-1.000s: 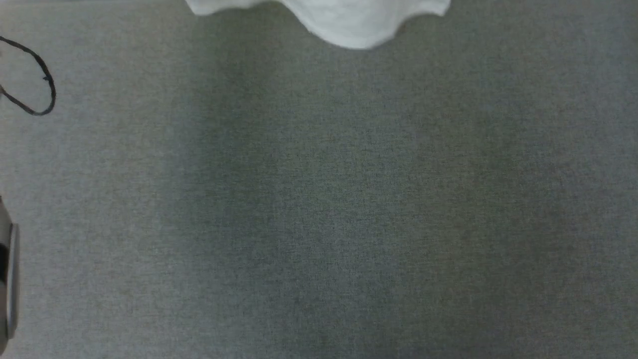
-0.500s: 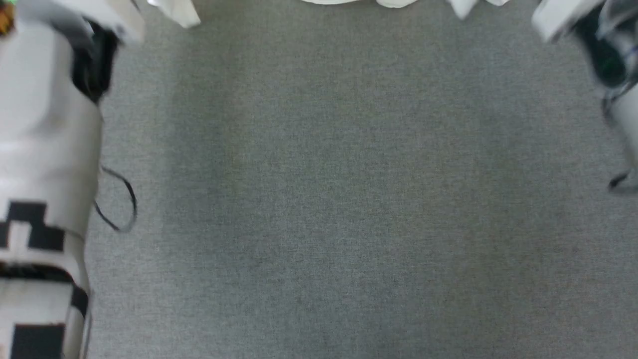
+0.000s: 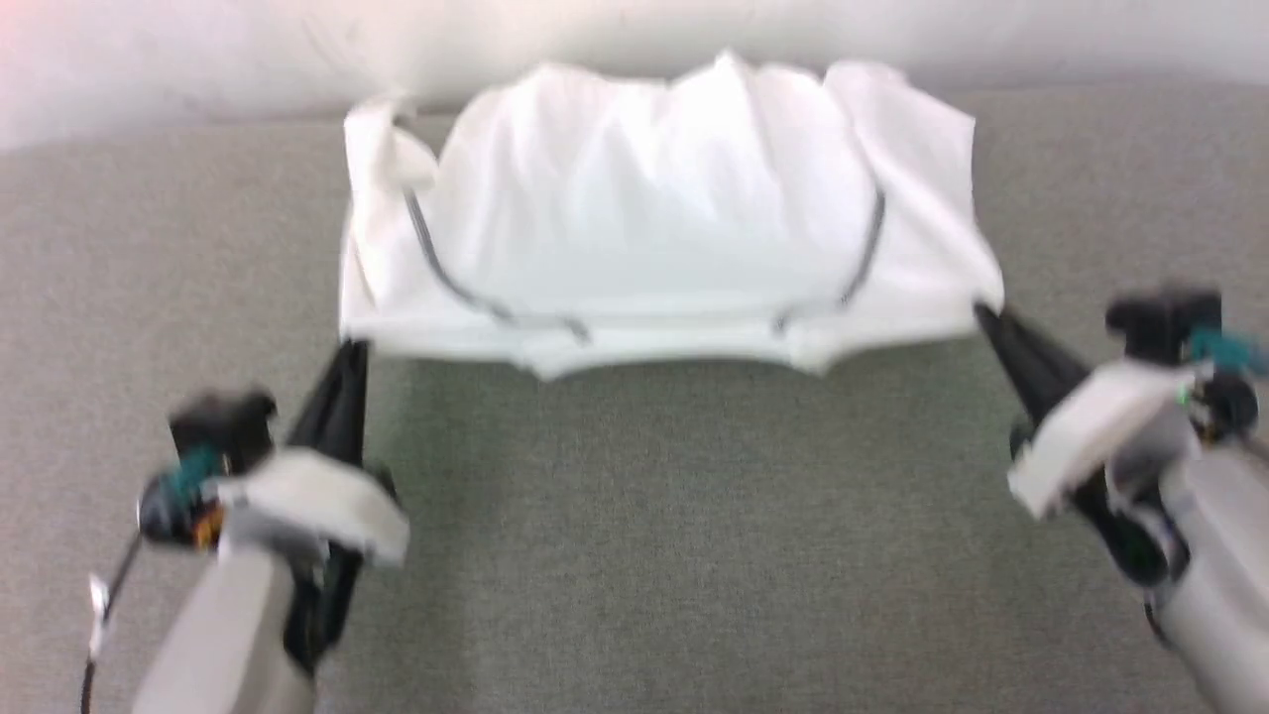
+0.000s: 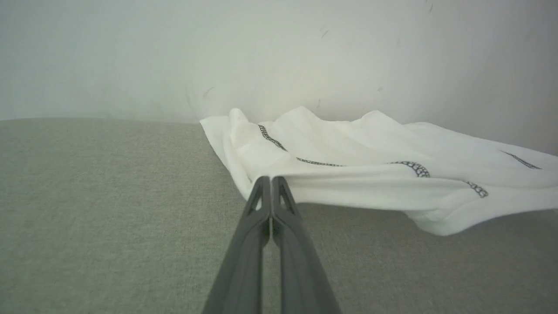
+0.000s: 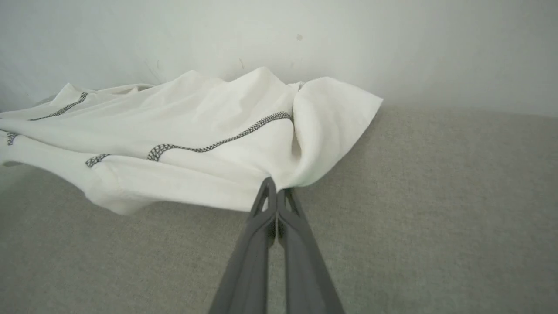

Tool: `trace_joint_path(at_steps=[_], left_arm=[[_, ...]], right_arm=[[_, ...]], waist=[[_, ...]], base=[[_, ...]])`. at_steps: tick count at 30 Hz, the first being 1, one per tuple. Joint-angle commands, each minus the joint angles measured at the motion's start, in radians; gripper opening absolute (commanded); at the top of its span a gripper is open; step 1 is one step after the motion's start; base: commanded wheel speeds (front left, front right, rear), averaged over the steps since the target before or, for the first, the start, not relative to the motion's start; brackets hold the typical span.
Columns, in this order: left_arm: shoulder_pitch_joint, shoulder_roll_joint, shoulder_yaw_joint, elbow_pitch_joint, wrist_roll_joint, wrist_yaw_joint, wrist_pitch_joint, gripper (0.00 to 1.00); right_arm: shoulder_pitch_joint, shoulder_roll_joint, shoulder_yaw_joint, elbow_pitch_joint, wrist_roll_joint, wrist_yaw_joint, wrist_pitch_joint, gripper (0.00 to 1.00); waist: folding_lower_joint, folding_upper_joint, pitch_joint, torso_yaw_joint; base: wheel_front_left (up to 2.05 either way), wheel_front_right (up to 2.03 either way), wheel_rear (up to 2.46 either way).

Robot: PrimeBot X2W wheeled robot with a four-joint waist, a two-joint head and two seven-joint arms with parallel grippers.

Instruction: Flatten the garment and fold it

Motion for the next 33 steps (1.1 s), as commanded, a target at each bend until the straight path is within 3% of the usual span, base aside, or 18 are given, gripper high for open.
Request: trace_joint_path(at_steps=[1,9,14,19,24,33], left_arm=[[0.016,0.012,0.007,-0.012,0.005,0.013,0.001,0.00],[0.424,0.085,0.000,-0.445,0.008,0.163,0.209,0.00],[0.580,0.119,-0.007,-0.603,-0.016,0.215,0.340,0.00],[0.690,0.146,-0.013,-0.673,-0.046,0.259,0.460,0.00],[0.778,0.168,-0.015,-0.677,-0.096,0.274,0.555,0.00],[0.817,0.170,-0.028,-0.602,-0.206,0.214,0.628,0.00]], right_arm=[[0.018,-0.012,-0.012,-0.004,-0.005,-0.002,0.003,0.00],[0.411,0.024,-0.270,-0.316,-0.131,-0.002,0.199,0.00],[0.649,0.141,-0.438,-0.537,-0.233,-0.002,0.369,0.00],[0.831,0.263,-0.533,-0.693,-0.303,-0.002,0.538,0.00],[0.957,0.343,-0.580,-0.758,-0.332,-0.002,0.678,0.00],[1.047,0.389,-0.594,-0.776,-0.357,-0.002,0.850,0.00]], waist=[[0.0004,0.0000,-0.055,-0.003],[0.0004,0.0000,-0.124,-0.007],[0.0004,0.0000,-0.149,0.007],[0.0004,0.0000,-0.164,0.018],[0.0004,0.0000,-0.178,0.021],[0.0004,0.0000,-0.174,0.015]], base=[[0.00,0.00,0.00],[0.00,0.00,0.00],[0.00,0.00,0.00],[0.00,0.00,0.00],[0.00,0.00,0.00],[0.00,0.00,0.00]])
